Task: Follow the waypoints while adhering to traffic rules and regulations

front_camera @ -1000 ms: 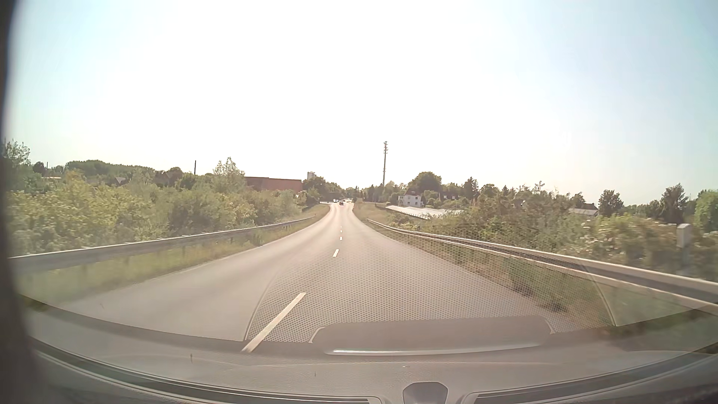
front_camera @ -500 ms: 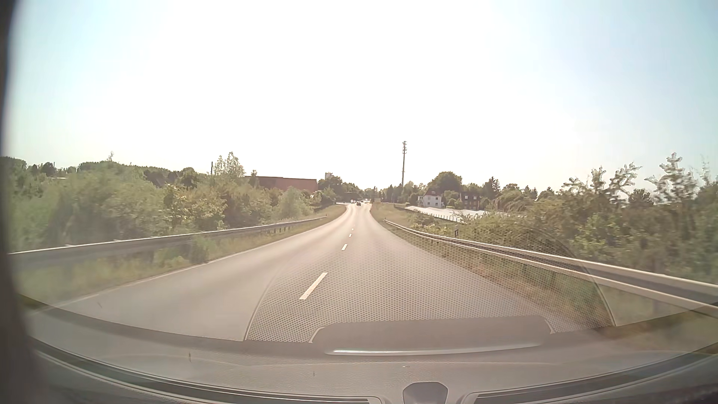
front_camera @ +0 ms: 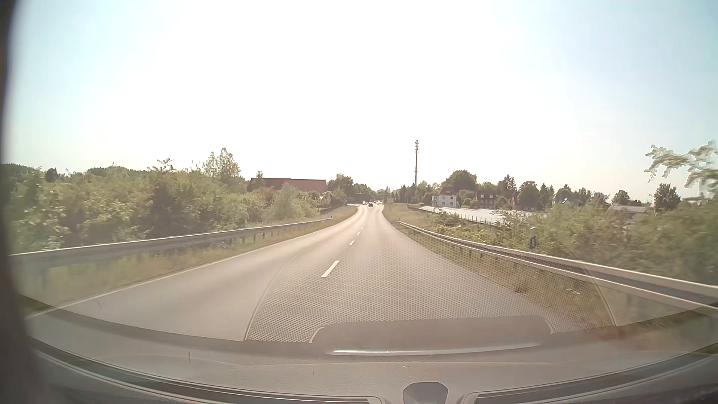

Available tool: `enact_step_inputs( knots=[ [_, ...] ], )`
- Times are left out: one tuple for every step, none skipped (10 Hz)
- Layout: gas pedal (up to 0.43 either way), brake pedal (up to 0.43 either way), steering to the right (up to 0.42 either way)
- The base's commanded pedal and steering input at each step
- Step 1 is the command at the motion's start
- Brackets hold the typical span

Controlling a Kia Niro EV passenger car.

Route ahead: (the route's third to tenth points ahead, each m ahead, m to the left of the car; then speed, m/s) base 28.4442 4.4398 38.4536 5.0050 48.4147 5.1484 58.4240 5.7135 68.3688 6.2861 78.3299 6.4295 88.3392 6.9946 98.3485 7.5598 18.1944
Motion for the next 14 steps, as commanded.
enact_step_inputs(
  knots=[
    [0.118, 0.006, -0.007],
    [0.118, 0.006, -0.006],
    [0.118, 0.006, -0.005],
    [0.118, 0.006, -0.004],
    [0.118, 0.006, -0.004],
    [0.118, 0.006, -0.004],
    [0.118, 0.006, -0.004],
    [0.118, 0.006, -0.003],
    [0.130, 0.006, -0.002],
    [0.130, 0.006, -0.002],
    [0.130, 0.006, -0.002],
    [0.130, 0.006, -0.001],
    [0.130, 0.006, -0.001],
    [0.130, 0.006, -0.001]
  ],
)
